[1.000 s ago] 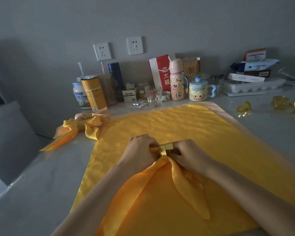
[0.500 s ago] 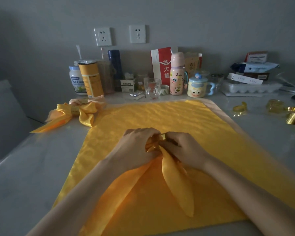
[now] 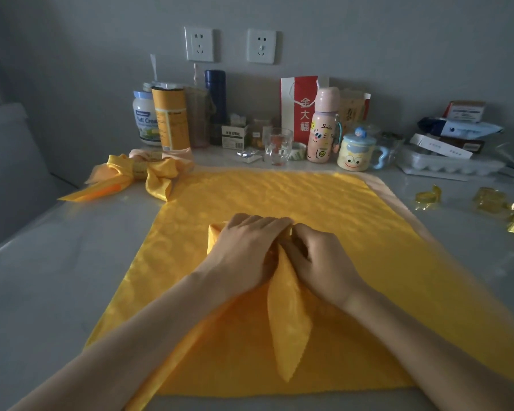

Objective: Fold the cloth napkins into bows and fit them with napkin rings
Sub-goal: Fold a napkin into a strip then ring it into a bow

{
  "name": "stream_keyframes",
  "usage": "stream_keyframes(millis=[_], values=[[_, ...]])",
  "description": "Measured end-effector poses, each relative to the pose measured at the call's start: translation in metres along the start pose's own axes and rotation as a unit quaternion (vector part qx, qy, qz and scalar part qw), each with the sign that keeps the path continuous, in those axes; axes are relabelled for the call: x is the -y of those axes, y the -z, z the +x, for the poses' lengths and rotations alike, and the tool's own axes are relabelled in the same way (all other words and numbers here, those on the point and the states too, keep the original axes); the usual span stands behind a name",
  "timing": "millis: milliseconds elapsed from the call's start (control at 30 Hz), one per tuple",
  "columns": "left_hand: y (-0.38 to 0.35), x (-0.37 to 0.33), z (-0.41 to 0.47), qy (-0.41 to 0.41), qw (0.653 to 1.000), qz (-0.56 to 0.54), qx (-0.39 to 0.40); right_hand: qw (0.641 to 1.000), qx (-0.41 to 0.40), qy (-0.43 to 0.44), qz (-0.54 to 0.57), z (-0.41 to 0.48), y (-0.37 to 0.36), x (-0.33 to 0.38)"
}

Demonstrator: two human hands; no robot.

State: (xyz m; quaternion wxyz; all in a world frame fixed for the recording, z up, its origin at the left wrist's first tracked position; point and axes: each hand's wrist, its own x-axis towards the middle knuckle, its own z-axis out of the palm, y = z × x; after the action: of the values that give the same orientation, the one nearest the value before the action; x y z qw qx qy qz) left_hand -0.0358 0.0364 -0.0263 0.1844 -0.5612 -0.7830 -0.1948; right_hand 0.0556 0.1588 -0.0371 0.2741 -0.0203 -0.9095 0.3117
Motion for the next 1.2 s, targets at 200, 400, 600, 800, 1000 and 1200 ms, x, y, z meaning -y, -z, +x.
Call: stream_keyframes(millis=[200,400,600,800,1000,1200], values=[[-0.009,-0.006,0.007,0.004,0.994,0.103,-0.026,0.989,-0.050,-0.090,0.109,-0.001,-0.007,0.005],[-0.011,-0.004,0.009,0.046,0.993,0.093,-0.048,0.993,-0.091,-0.010,-0.080,-0.003,-0.012,-0.003],[-0.003,0.002,0.003,0.130,0.988,0.057,0.056,0.962,-0.145,0.105,-0.207,0.000,-0.011,-0.017],[-0.013,0.025,-0.010,0.053,0.996,0.073,-0.004,0.987,0.025,-0.116,0.104,0.006,-0.004,-0.011],[-0.013,0.020,-0.007,-0.005,0.994,0.091,-0.067,0.942,0.047,-0.223,0.246,0.007,0.003,0.002],[0.012,0.017,-0.006,0.258,0.929,-0.262,0.050,0.921,-0.033,-0.268,0.280,0.011,0.014,-0.004]])
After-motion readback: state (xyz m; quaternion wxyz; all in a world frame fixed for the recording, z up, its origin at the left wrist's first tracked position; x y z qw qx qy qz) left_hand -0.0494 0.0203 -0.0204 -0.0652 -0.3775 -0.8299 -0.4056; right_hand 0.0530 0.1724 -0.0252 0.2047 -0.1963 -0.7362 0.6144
